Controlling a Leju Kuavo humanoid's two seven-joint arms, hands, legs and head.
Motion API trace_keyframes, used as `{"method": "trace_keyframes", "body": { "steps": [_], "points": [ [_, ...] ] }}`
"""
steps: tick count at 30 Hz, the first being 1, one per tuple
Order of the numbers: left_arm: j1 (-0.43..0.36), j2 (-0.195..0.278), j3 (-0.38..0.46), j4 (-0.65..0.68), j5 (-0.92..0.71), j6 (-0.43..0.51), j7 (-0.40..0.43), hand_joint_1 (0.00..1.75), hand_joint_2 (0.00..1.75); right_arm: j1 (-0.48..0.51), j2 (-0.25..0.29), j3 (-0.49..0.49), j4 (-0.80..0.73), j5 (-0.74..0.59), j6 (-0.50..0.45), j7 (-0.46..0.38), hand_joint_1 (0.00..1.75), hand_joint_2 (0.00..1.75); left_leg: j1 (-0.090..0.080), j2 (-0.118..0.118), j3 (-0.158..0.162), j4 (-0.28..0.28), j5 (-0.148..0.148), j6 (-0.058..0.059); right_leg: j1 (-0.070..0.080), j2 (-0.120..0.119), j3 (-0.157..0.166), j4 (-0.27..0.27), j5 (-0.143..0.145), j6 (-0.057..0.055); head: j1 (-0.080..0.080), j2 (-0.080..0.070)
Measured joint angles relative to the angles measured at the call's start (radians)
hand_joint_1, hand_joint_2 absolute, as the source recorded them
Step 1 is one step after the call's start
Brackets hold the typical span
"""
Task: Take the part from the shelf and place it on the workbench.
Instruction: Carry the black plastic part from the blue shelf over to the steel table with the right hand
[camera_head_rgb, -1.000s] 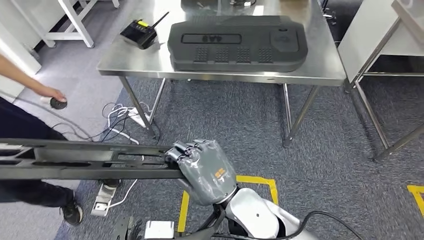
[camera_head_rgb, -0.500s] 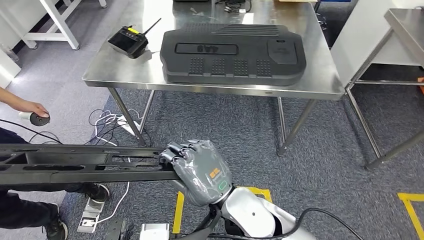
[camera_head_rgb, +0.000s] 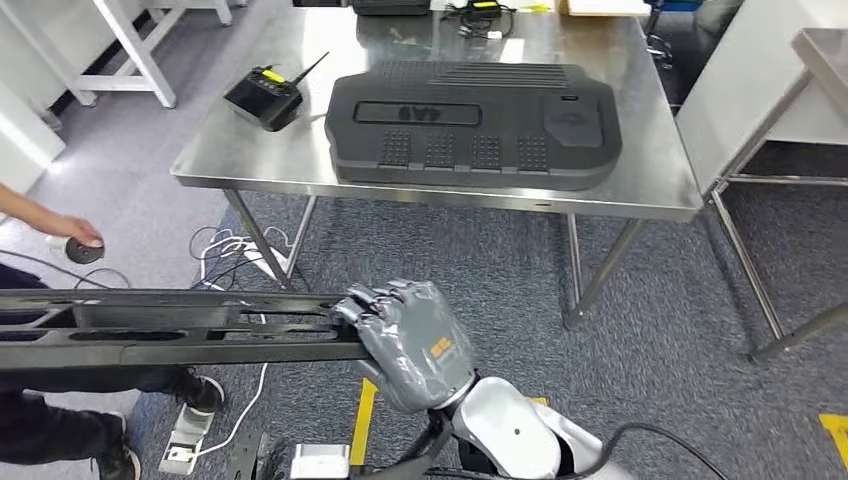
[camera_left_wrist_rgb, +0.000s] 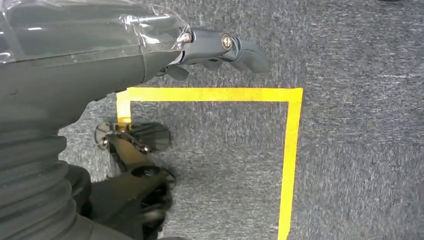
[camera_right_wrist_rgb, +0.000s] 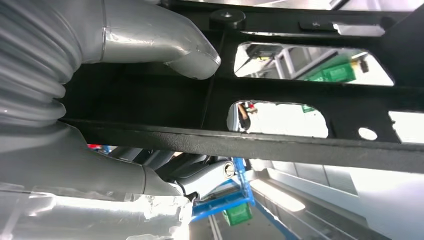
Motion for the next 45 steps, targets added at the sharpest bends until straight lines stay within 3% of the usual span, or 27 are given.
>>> {"method": "trace_keyframes", "body": {
  "steps": [2,3,4,6,8,13,15,17,18,19,20,22,23,24,27,29,30,32,33,34,35,37,38,39,43,45],
  "points": [
    [0.001,0.000,0.000,0.000,0.000,-0.001,0.001,0.00,1.75,0.001,0.000,0.000,0.000,0.000,0.000,0.000,1.75,1.75,0.007,0.002,-0.074,0.125,-0.040,-0.012,-0.001,-0.002,0.008,0.001,-0.009,-0.003,-0.010,0.000],
    [0.002,0.000,0.000,0.000,-0.001,-0.001,0.001,0.00,1.75,0.002,0.000,0.000,0.000,0.001,0.000,0.000,1.75,1.75,0.010,0.003,-0.097,0.154,-0.036,-0.016,-0.001,-0.003,0.013,0.002,-0.014,-0.002,-0.012,0.000],
    [0.003,0.000,0.000,0.000,-0.001,-0.001,0.001,0.00,1.75,0.002,0.000,0.000,0.000,0.001,0.000,0.000,1.75,1.75,0.013,0.003,-0.103,0.145,-0.013,-0.018,-0.002,-0.002,0.019,0.003,-0.020,0.000,-0.016,0.000],
    [0.002,0.000,0.000,0.000,-0.001,-0.001,0.001,0.00,1.75,0.002,0.000,0.000,0.000,0.001,-0.001,0.000,1.75,1.75,0.019,0.007,-0.064,0.028,0.068,-0.021,-0.005,-0.002,0.036,0.005,-0.035,0.008,-0.023,0.000],
    [0.002,0.000,0.000,0.000,-0.002,-0.001,0.002,0.00,1.75,0.001,0.000,0.000,0.000,0.001,-0.001,0.000,1.75,1.75,0.016,0.009,-0.019,-0.082,0.114,-0.018,-0.004,-0.002,0.050,0.007,-0.050,0.020,-0.029,0.000],
    [0.000,-0.001,0.000,0.000,-0.004,-0.001,0.002,0.00,1.75,-0.001,0.000,-0.001,-0.002,0.001,-0.001,0.000,1.75,1.75,0.013,0.007,0.004,-0.116,0.100,0.018,-0.003,-0.001,0.058,0.017,-0.075,0.048,-0.015,0.000],
    [-0.002,-0.001,0.000,0.000,-0.008,-0.001,0.003,0.00,1.75,-0.001,-0.001,-0.003,-0.003,0.003,-0.002,0.002,1.75,1.75,0.014,0.008,0.016,-0.122,0.094,0.031,-0.005,0.000,0.009,0.116,-0.119,0.055,-0.001,0.000],
    [-0.003,-0.001,0.000,0.000,-0.012,-0.002,0.007,0.00,1.75,0.001,-0.002,-0.004,-0.003,0.006,-0.002,0.006,1.75,1.75,0.010,0.008,0.024,-0.122,0.085,0.040,-0.005,0.000,-0.082,0.259,-0.160,0.057,0.012,0.000],
    [-0.002,-0.001,0.000,0.000,-0.014,-0.002,0.009,0.00,1.75,0.002,-0.003,-0.004,-0.003,0.008,-0.002,0.010,1.75,1.75,0.008,0.007,0.029,-0.122,0.079,0.043,-0.005,0.000,-0.117,0.299,-0.157,0.056,0.016,0.000],
    [-0.002,-0.001,0.000,0.000,-0.015,-0.002,0.010,0.00,1.75,0.003,-0.004,-0.004,-0.002,0.009,-0.002,0.012,1.75,1.75,0.006,0.005,0.037,-0.122,0.073,0.044,-0.005,0.000,-0.134,0.301,-0.133,0.053,0.019,0.000],
    [-0.001,-0.001,0.000,0.000,-0.017,-0.002,0.011,0.00,1.75,0.003,-0.005,-0.004,-0.002,0.010,-0.002,0.013,1.75,1.75,0.004,0.003,0.048,-0.122,0.065,0.043,-0.003,0.000,-0.131,0.262,-0.088,0.048,0.023,0.000],
    [-0.002,-0.001,0.000,0.000,-0.018,-0.002,0.012,0.00,1.75,0.003,-0.006,-0.005,-0.002,0.011,-0.003,0.013,1.75,1.75,0.000,0.000,0.070,-0.123,0.047,0.039,0.003,0.001,-0.091,0.131,0.004,0.034,0.030,0.000],
    [-0.003,-0.001,0.000,0.000,-0.018,-0.002,0.013,0.00,1.75,0.002,-0.006,-0.006,-0.002,0.011,-0.003,0.013,1.75,1.75,-0.002,-0.001,0.076,-0.122,0.039,0.035,0.006,0.001,-0.070,0.077,0.024,0.028,0.032,0.000],
    [-0.004,-0.001,0.000,0.000,-0.018,-0.002,0.013,0.00,1.75,0.001,-0.007,-0.006,-0.002,0.011,-0.003,0.013,1.75,1.75,-0.002,-0.001,0.079,-0.123,0.033,0.030,0.010,0.002,-0.057,0.048,0.026,0.024,0.033,0.000],
    [-0.006,-0.001,0.001,0.000,-0.018,-0.002,0.014,0.00,1.75,0.000,-0.006,-0.007,-0.002,0.011,-0.004,0.012,1.75,1.75,0.001,0.001,0.090,-0.130,0.021,0.014,0.010,0.004,-0.036,0.024,0.009,0.014,0.030,0.000],
    [-0.009,-0.001,0.001,0.000,-0.018,-0.002,0.014,0.00,1.75,-0.001,-0.005,-0.009,-0.002,0.011,-0.005,0.012,1.75,1.75,0.000,0.003,0.084,-0.093,0.001,0.003,0.001,0.003,-0.013,0.006,0.005,0.006,0.023,0.000],
    [-0.010,-0.001,0.002,0.000,-0.019,-0.002,0.014,0.00,1.75,-0.002,-0.005,-0.010,-0.002,0.011,-0.005,0.012,1.75,1.75,0.003,0.004,0.059,-0.042,-0.018,-0.003,-0.001,0.001,-0.001,0.000,0.001,0.003,0.015,0.000],
    [-0.009,-0.001,0.002,0.000,-0.018,-0.002,0.015,0.00,1.75,-0.003,-0.004,-0.010,-0.002,0.011,-0.005,0.012,1.75,1.75,0.009,0.004,-0.028,0.093,-0.056,-0.015,-0.002,-0.001,0.015,-0.003,-0.013,0.000,0.000,0.000],
    [-0.007,-0.001,0.002,0.000,-0.018,-0.002,0.015,0.00,1.75,-0.001,-0.004,-0.010,-0.002,0.011,-0.005,0.012,1.75,1.75,0.011,0.004,-0.067,0.140,-0.058,-0.019,-0.002,-0.001,0.024,-0.002,-0.022,0.000,-0.004,0.000],
    [-0.004,-0.001,0.002,0.000,-0.018,-0.002,0.016,0.00,1.75,0.000,-0.004,-0.010,-0.002,0.011,-0.005,0.012,1.75,1.75,0.013,0.005,-0.090,0.152,-0.040,-0.021,-0.002,0.000,0.034,-0.001,-0.031,0.002,-0.007,0.000],
    [-0.003,-0.001,0.002,0.000,-0.018,-0.002,0.016,0.00,1.75,0.001,-0.004,-0.010,-0.002,0.011,-0.005,0.012,1.75,1.75,0.014,0.005,-0.094,0.125,-0.001,-0.022,-0.003,0.000,0.047,-0.001,-0.042,0.004,-0.011,0.000],
    [-0.001,-0.001,0.003,0.000,-0.018,-0.002,0.016,0.00,1.75,0.001,-0.004,-0.011,-0.002,0.011,-0.005,0.012,1.75,1.75,0.015,0.007,-0.061,0.002,0.094,-0.022,-0.005,0.000,0.079,-0.002,-0.067,0.011,-0.017,0.000],
    [-0.002,-0.001,0.003,0.000,-0.018,-0.002,0.016,0.00,1.75,0.001,-0.003,-0.011,-0.002,0.011,-0.005,0.012,1.75,1.75,0.012,0.008,-0.040,-0.052,0.120,-0.018,-0.005,0.000,0.092,-0.002,-0.079,0.017,-0.020,0.000],
    [-0.002,-0.001,0.004,0.000,-0.018,-0.002,0.016,0.00,1.75,0.000,-0.003,-0.012,-0.001,0.011,-0.005,0.012,1.75,1.75,0.009,0.009,-0.026,-0.084,0.128,-0.012,-0.004,0.000,0.100,-0.004,-0.088,0.022,-0.021,0.000],
    [-0.003,-0.001,0.006,0.000,-0.019,-0.002,0.017,0.00,1.75,-0.001,-0.003,-0.013,-0.001,0.009,-0.008,0.013,1.75,1.75,0.007,0.007,-0.002,-0.102,0.103,0.022,-0.003,0.000,0.103,0.018,-0.092,0.040,-0.012,0.000],
    [-0.003,-0.001,0.009,0.000,-0.020,-0.002,0.017,0.00,1.75,-0.004,-0.004,-0.015,-0.001,0.008,-0.013,0.018,1.75,1.75,0.009,0.007,0.014,-0.110,0.095,0.035,-0.004,0.001,0.055,0.105,-0.113,0.047,-0.001,0.000]
  ]
}}
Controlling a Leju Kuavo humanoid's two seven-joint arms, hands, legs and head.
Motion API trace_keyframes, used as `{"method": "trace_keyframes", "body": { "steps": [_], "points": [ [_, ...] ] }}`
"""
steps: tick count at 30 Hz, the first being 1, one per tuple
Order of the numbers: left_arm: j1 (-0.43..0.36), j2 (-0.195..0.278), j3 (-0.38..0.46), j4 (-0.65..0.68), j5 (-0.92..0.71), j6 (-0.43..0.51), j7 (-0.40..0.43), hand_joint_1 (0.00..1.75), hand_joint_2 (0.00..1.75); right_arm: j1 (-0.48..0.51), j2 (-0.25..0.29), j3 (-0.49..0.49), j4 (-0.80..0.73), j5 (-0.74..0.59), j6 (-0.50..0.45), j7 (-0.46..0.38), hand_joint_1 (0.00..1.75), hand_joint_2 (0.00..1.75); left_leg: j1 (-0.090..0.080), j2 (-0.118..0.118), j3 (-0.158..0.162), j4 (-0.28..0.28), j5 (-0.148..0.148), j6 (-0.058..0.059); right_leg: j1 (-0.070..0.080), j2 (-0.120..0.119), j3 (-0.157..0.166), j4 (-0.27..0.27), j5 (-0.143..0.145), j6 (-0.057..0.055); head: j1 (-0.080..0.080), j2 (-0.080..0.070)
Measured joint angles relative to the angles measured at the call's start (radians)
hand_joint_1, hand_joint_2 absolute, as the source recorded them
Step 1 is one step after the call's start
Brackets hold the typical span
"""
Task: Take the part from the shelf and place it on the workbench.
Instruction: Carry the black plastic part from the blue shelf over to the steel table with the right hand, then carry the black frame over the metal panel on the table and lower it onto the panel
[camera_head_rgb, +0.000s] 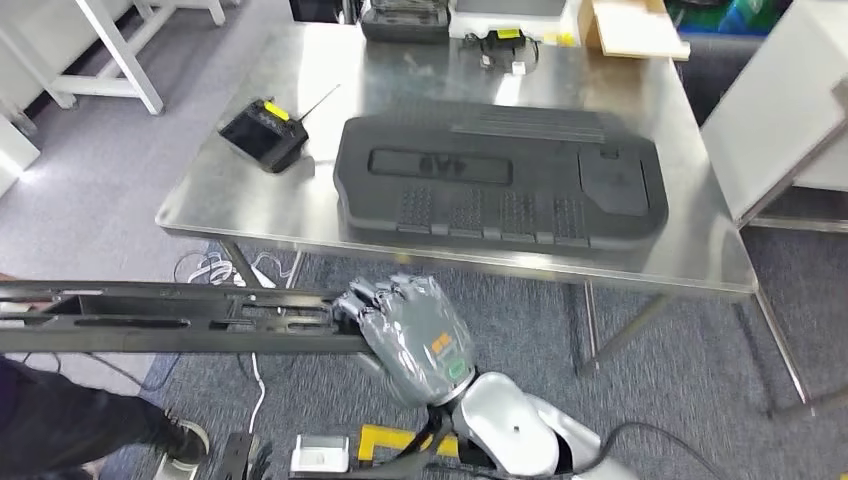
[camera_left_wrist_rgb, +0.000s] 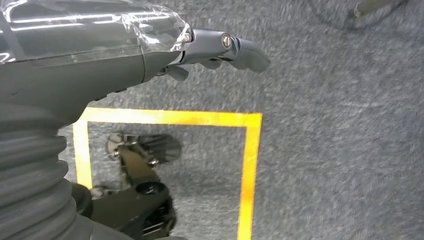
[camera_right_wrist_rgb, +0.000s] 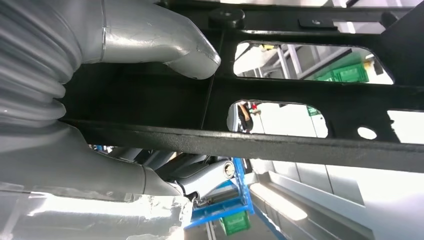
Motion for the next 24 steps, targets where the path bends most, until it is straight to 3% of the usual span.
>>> {"method": "trace_keyframes", "body": {
  "steps": [3,4,5,7,9,11,14,16,18,19,20,21,23,24],
  "points": [
    [0.001,0.000,0.005,0.000,-0.002,0.000,0.000,0.00,1.75,-0.001,-0.005,-0.004,0.000,-0.003,-0.017,0.022,1.75,1.75,-0.004,-0.001,0.016,-0.002,-0.017,0.010,0.000,0.000,-0.133,0.176,-0.057,0.004,0.017,0.000],
    [0.002,0.000,0.006,0.000,-0.003,0.000,0.000,0.00,1.75,-0.001,-0.008,-0.006,0.000,-0.006,-0.024,0.031,1.75,1.75,-0.005,-0.002,0.023,-0.002,-0.024,0.011,0.000,0.000,-0.163,0.194,-0.053,0.003,0.021,0.000],
    [0.002,0.000,0.007,0.000,-0.005,0.000,0.001,0.00,1.75,-0.001,-0.012,-0.011,0.000,-0.010,-0.033,0.040,1.75,1.75,-0.007,-0.004,0.034,-0.002,-0.032,0.011,0.001,0.000,-0.175,0.175,-0.026,-0.001,0.024,0.000],
    [0.003,0.000,0.008,0.000,-0.009,0.000,0.003,0.00,1.75,-0.002,-0.019,-0.024,0.001,-0.025,-0.058,0.058,1.75,1.75,-0.010,-0.006,0.056,-0.003,-0.050,0.009,0.007,0.000,-0.158,0.059,0.077,-0.015,0.033,0.000],
    [0.003,0.000,0.009,0.000,-0.011,0.000,0.005,0.00,1.75,-0.008,-0.027,-0.042,0.006,-0.066,-0.084,0.072,1.75,1.75,-0.010,-0.007,0.073,-0.005,-0.065,0.002,0.017,0.001,-0.141,-0.031,0.128,-0.030,0.037,0.000],
    [0.004,0.000,0.010,0.000,-0.010,-0.001,0.009,0.00,1.75,-0.018,-0.034,-0.061,0.014,-0.135,-0.098,0.073,1.75,1.75,-0.012,-0.006,0.086,-0.004,-0.071,-0.011,0.023,0.001,-0.136,-0.055,0.128,-0.038,0.037,0.000],
    [0.002,0.000,0.012,0.000,-0.010,-0.002,0.010,0.00,1.75,-0.040,-0.039,-0.083,0.025,-0.204,-0.101,0.067,1.75,1.75,-0.012,-0.003,0.085,0.036,-0.079,-0.027,0.015,0.001,-0.107,-0.075,0.135,-0.048,0.031,0.000],
    [0.000,0.001,0.013,0.000,-0.010,-0.004,0.010,0.00,1.75,-0.053,-0.039,-0.092,0.029,-0.224,-0.108,0.062,1.75,1.75,-0.008,-0.002,0.032,0.134,-0.111,-0.036,0.011,0.001,-0.091,-0.081,0.128,-0.055,0.019,0.000],
    [0.003,0.001,0.013,0.000,-0.010,-0.005,0.010,0.00,1.75,-0.055,-0.040,-0.100,0.034,-0.250,-0.120,0.054,1.75,1.75,-0.004,-0.002,-0.048,0.241,-0.153,-0.043,0.011,0.001,-0.078,-0.081,0.115,-0.057,0.006,0.000],
    [0.005,0.001,0.013,0.000,-0.009,-0.005,0.010,0.00,1.75,-0.054,-0.042,-0.105,0.037,-0.267,-0.128,0.049,1.75,1.75,-0.002,-0.002,-0.075,0.264,-0.160,-0.045,0.011,0.001,-0.070,-0.081,0.107,-0.057,0.001,0.000],
    [0.007,0.001,0.014,0.000,-0.009,-0.006,0.010,0.00,1.75,-0.053,-0.044,-0.108,0.040,-0.288,-0.136,0.043,1.75,1.75,0.000,-0.002,-0.088,0.253,-0.147,-0.047,0.010,0.002,-0.060,-0.080,0.098,-0.055,-0.003,0.000],
    [0.008,0.002,0.014,0.000,-0.009,-0.007,0.010,0.00,1.75,-0.053,-0.045,-0.113,0.042,-0.315,-0.144,0.036,1.75,1.75,0.002,-0.001,-0.086,0.211,-0.113,-0.047,0.009,0.002,-0.048,-0.079,0.089,-0.053,-0.007,0.000],
    [0.009,0.003,0.014,0.000,-0.009,-0.010,0.010,0.00,1.75,-0.053,-0.048,-0.124,0.043,-0.373,-0.156,0.018,1.75,1.75,0.003,0.001,-0.067,0.091,-0.018,-0.045,0.007,0.001,-0.023,-0.078,0.068,-0.045,-0.012,0.000],
    [0.010,0.004,0.014,0.001,-0.009,-0.012,0.010,0.00,1.75,-0.054,-0.049,-0.130,0.043,-0.395,-0.161,0.012,1.75,1.75,0.000,0.002,-0.058,0.047,0.009,-0.042,0.007,0.001,-0.017,-0.078,0.059,-0.040,-0.014,0.000]
  ]
}}
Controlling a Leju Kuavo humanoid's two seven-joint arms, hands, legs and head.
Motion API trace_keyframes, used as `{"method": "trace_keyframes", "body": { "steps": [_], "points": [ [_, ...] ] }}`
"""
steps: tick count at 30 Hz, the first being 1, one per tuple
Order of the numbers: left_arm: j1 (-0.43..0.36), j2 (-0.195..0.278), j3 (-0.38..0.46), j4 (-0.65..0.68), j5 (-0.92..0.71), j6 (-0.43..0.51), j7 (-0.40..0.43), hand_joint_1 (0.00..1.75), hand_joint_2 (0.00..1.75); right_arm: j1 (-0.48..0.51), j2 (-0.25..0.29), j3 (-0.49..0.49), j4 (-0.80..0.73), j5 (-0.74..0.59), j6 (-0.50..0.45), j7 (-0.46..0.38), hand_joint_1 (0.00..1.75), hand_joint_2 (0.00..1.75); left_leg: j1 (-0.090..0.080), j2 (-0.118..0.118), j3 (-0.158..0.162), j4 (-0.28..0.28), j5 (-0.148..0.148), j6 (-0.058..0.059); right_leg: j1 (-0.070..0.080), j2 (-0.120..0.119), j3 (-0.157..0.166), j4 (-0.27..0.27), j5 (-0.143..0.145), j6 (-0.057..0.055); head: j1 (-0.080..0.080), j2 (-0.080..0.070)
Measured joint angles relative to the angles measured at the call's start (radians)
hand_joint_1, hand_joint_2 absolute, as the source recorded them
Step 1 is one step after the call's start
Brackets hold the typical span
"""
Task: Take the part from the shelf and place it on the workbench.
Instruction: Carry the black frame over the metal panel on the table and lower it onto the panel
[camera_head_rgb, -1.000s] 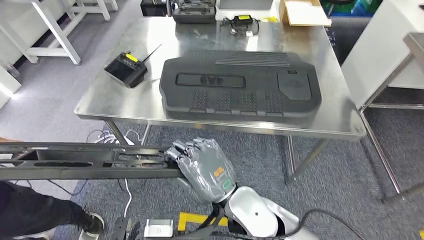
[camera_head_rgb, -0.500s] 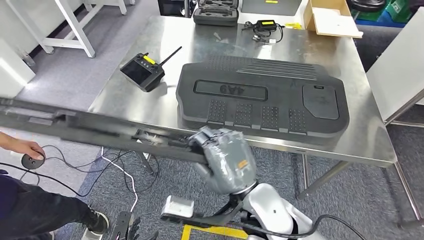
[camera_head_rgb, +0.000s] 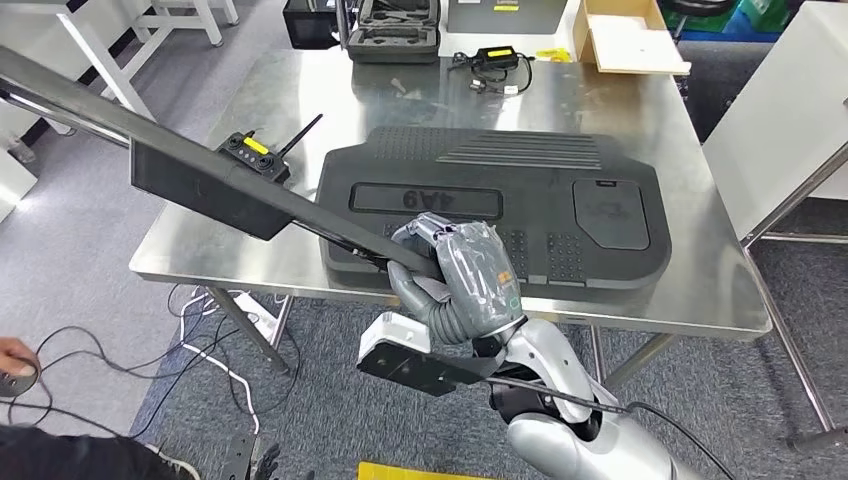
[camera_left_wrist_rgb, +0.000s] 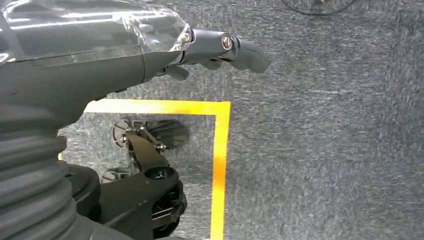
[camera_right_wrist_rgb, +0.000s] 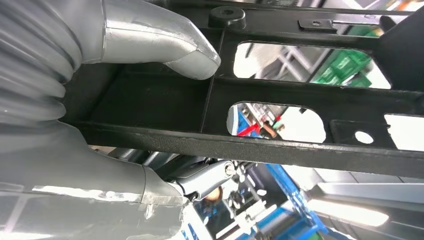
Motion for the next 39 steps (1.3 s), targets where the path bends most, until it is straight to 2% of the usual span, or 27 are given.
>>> {"method": "trace_keyframes", "body": {
  "steps": [1,3,5,7,9,10,11,12,14,16,19,21,22,24,25,26,27,29,30,31,34,39],
  "points": [
    [0.001,0.000,0.000,0.000,0.000,-0.001,0.000,0.00,1.75,-0.001,-0.001,-0.006,0.000,-0.009,-0.006,0.000,1.75,1.75,-0.003,0.001,0.003,-0.022,0.015,0.006,0.000,0.000,0.004,-0.001,-0.006,0.006,0.000,0.000],
    [0.002,0.000,0.000,0.001,0.000,-0.002,0.000,0.00,1.75,-0.004,-0.004,-0.019,0.000,0.016,-0.024,0.017,1.75,1.75,-0.008,0.001,0.010,-0.029,0.009,0.021,0.001,0.000,0.008,0.000,-0.010,0.018,0.001,0.000],
    [0.001,0.001,0.001,0.001,-0.001,-0.003,0.000,0.00,1.75,-0.008,-0.009,-0.035,0.000,0.068,-0.049,0.043,1.75,1.75,-0.004,-0.001,0.023,-0.037,0.007,0.036,-0.001,0.000,0.001,0.033,-0.013,0.029,0.006,0.000],
    [-0.002,0.001,0.001,0.001,-0.002,-0.002,0.001,0.00,1.75,-0.016,-0.015,-0.053,0.001,0.113,-0.077,0.067,1.75,1.75,-0.001,-0.001,0.039,-0.044,0.001,0.047,-0.004,0.000,-0.051,0.126,-0.036,0.038,0.019,0.000],
    [-0.005,0.001,0.001,0.001,-0.004,0.000,0.004,0.00,1.75,-0.021,-0.022,-0.069,0.002,0.148,-0.098,0.088,1.75,1.75,-0.002,-0.001,0.052,-0.046,-0.011,0.053,-0.005,0.000,-0.133,0.239,-0.077,0.044,0.030,0.000],
    [-0.005,0.001,0.001,0.001,-0.006,0.001,0.006,0.00,1.75,-0.021,-0.027,-0.076,0.004,0.162,-0.104,0.098,1.75,1.75,-0.002,-0.002,0.059,-0.046,-0.018,0.053,-0.005,0.000,-0.164,0.269,-0.088,0.046,0.033,0.000],
    [-0.005,0.001,0.001,0.001,-0.007,0.002,0.009,0.00,1.75,-0.021,-0.032,-0.082,0.007,0.173,-0.107,0.108,1.75,1.75,-0.002,-0.002,0.068,-0.045,-0.026,0.053,-0.006,0.000,-0.181,0.267,-0.079,0.046,0.036,0.000],
    [-0.006,0.001,0.001,0.001,-0.008,0.002,0.012,0.00,1.75,-0.021,-0.037,-0.089,0.011,0.182,-0.109,0.116,1.75,1.75,-0.002,-0.003,0.079,-0.045,-0.034,0.052,-0.006,0.000,-0.182,0.232,-0.050,0.045,0.040,0.000],
    [-0.009,0.001,0.001,0.001,-0.010,0.001,0.017,0.00,1.75,-0.022,-0.047,-0.104,0.018,0.202,-0.115,0.132,1.75,1.75,-0.003,-0.005,0.100,-0.044,-0.051,0.046,-0.004,0.000,-0.158,0.110,0.047,0.037,0.049,0.000],
    [-0.013,0.001,0.001,0.001,-0.011,0.000,0.021,0.00,1.75,-0.026,-0.056,-0.119,0.027,0.221,-0.126,0.145,1.75,1.75,-0.003,-0.006,0.108,-0.044,-0.065,0.036,0.002,0.000,-0.142,0.033,0.095,0.027,0.056,0.000],
    [-0.018,0.001,0.001,0.000,-0.013,-0.001,0.027,0.00,1.75,-0.032,-0.068,-0.140,0.040,0.248,-0.138,0.163,1.75,1.75,-0.005,-0.006,0.114,-0.036,-0.071,0.018,0.004,0.001,-0.133,0.017,0.096,0.010,0.053,0.000],
    [-0.023,0.000,0.001,0.000,-0.015,-0.002,0.028,0.00,1.75,-0.040,-0.074,-0.150,0.048,0.262,-0.144,0.168,1.75,1.75,-0.004,-0.005,0.098,0.013,-0.080,0.009,-0.001,0.000,-0.113,0.007,0.091,0.000,0.045,0.000],
    [-0.025,0.000,0.001,0.000,-0.017,-0.002,0.028,0.00,1.75,-0.045,-0.075,-0.154,0.051,0.267,-0.146,0.169,1.75,1.75,-0.003,-0.004,0.072,0.064,-0.095,0.005,-0.003,0.000,-0.104,0.004,0.087,-0.003,0.038,0.000],
    [-0.027,0.000,0.001,0.000,-0.020,-0.002,0.029,0.00,1.75,-0.052,-0.077,-0.157,0.056,0.283,-0.149,0.176,1.75,1.75,-0.002,-0.004,-0.003,0.181,-0.138,-0.001,-0.002,0.000,-0.092,0.003,0.076,-0.008,0.025,0.000],
    [-0.026,0.000,0.001,0.000,-0.021,-0.001,0.029,0.00,1.75,-0.053,-0.078,-0.158,0.059,0.292,-0.149,0.182,1.75,1.75,-0.001,-0.004,-0.037,0.220,-0.152,-0.002,-0.002,0.001,-0.085,0.003,0.069,-0.009,0.019,0.000],
    [-0.025,0.000,0.001,0.000,-0.021,0.000,0.030,0.00,1.75,-0.052,-0.080,-0.160,0.062,0.302,-0.149,0.188,1.75,1.75,-0.001,-0.004,-0.056,0.229,-0.147,-0.002,-0.001,0.002,-0.077,0.004,0.062,-0.009,0.014,0.000],
    [-0.025,0.000,0.001,0.000,-0.022,0.001,0.030,0.00,1.75,-0.052,-0.082,-0.163,0.066,0.309,-0.148,0.193,1.75,1.75,-0.001,-0.004,-0.059,0.203,-0.119,-0.001,-0.001,0.002,-0.067,0.004,0.054,-0.008,0.010,0.000],
    [-0.025,0.000,0.001,0.000,-0.022,0.002,0.031,0.00,1.75,-0.054,-0.085,-0.169,0.070,0.319,-0.148,0.199,1.75,1.75,-0.002,-0.004,-0.031,0.080,-0.021,0.004,-0.001,0.002,-0.045,0.005,0.038,-0.005,0.002,0.000],
    [-0.025,0.000,0.001,0.000,-0.022,0.003,0.031,0.00,1.75,-0.055,-0.086,-0.171,0.072,0.322,-0.147,0.200,1.75,1.75,-0.002,-0.004,-0.016,0.028,0.015,0.006,-0.001,0.002,-0.036,0.005,0.032,-0.002,0.000,0.000],
    [-0.024,0.001,0.001,0.000,-0.022,0.003,0.032,0.00,1.75,-0.056,-0.087,-0.173,0.074,0.325,-0.146,0.202,1.75,1.75,-0.005,-0.003,-0.008,-0.007,0.028,0.007,-0.001,0.002,-0.032,0.005,0.028,0.000,0.000,0.000],
    [-0.024,0.000,0.001,0.000,-0.020,0.008,0.036,0.00,1.75,-0.059,-0.090,-0.177,0.083,0.328,-0.144,0.205,1.75,1.75,-0.012,-0.002,-0.005,-0.028,0.023,0.019,0.002,0.003,-0.033,0.007,0.018,0.012,0.000,0.000],
    [-0.025,-0.001,0.001,0.000,-0.018,0.047,0.048,0.00,1.75,-0.060,-0.097,-0.179,0.096,0.328,-0.146,0.208,1.75,1.75,-0.011,-0.005,-0.003,-0.032,0.025,0.024,0.003,0.002,-0.025,-0.003,0.011,0.011,0.017,0.000]
  ]
}}
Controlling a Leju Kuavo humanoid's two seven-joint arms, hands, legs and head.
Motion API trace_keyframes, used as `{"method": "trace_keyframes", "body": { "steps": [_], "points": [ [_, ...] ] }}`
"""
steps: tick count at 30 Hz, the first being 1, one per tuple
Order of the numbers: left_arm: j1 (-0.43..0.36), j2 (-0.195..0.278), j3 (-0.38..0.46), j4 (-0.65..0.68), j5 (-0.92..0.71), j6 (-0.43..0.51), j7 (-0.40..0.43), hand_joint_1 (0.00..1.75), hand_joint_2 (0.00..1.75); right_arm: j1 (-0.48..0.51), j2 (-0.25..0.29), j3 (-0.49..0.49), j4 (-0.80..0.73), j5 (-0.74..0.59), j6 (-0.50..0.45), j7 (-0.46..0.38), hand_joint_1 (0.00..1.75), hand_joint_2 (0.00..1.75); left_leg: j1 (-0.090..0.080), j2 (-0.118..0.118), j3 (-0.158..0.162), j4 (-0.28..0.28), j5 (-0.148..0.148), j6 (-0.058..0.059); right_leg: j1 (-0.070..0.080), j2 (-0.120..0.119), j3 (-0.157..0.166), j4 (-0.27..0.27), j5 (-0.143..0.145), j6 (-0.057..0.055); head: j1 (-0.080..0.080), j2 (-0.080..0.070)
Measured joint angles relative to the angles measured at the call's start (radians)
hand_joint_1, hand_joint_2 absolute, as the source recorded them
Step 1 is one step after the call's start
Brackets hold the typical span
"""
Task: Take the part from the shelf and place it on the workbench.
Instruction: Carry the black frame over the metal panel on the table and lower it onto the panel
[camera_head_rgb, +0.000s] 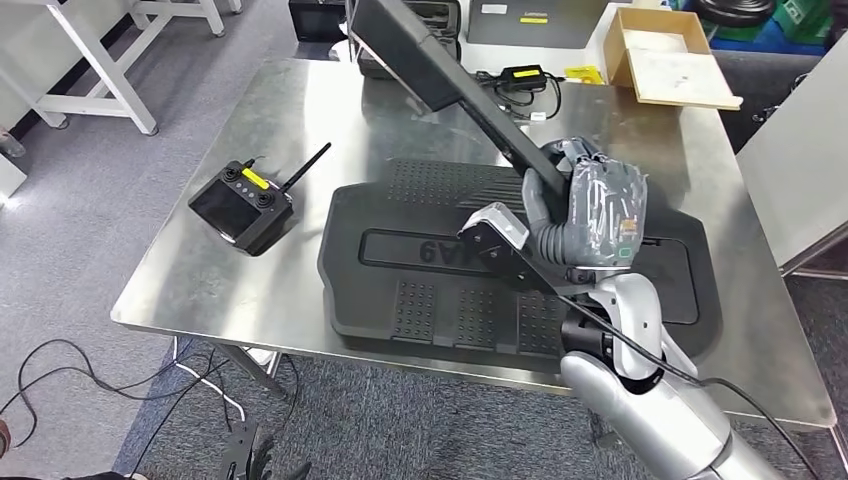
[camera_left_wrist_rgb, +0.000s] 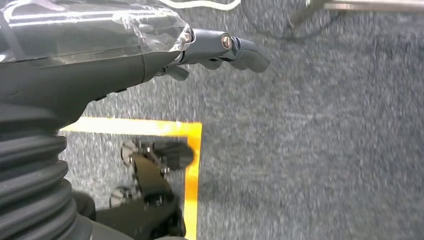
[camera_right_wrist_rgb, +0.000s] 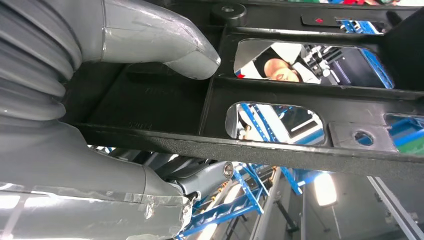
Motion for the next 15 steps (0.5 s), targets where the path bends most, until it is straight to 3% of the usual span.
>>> {"method": "trace_keyframes", "body": {
  "steps": [7,15],
  "points": [
    [-0.001,-0.004,0.000,0.000,-0.001,0.004,0.002,0.00,1.75,0.000,-0.002,-0.002,0.012,0.001,0.000,0.006,1.75,1.75,-0.001,0.000,0.002,0.000,-0.006,0.008,0.000,0.000,0.007,-0.013,0.000,0.006,0.011,0.000],
    [-0.001,-0.005,0.000,0.000,-0.005,-0.004,0.002,0.00,1.75,0.000,-0.010,-0.008,0.021,0.002,0.002,0.010,1.75,1.75,-0.001,0.001,0.005,-0.001,-0.006,0.009,0.000,0.000,0.008,-0.014,0.001,0.011,0.011,0.000]
  ]
}}
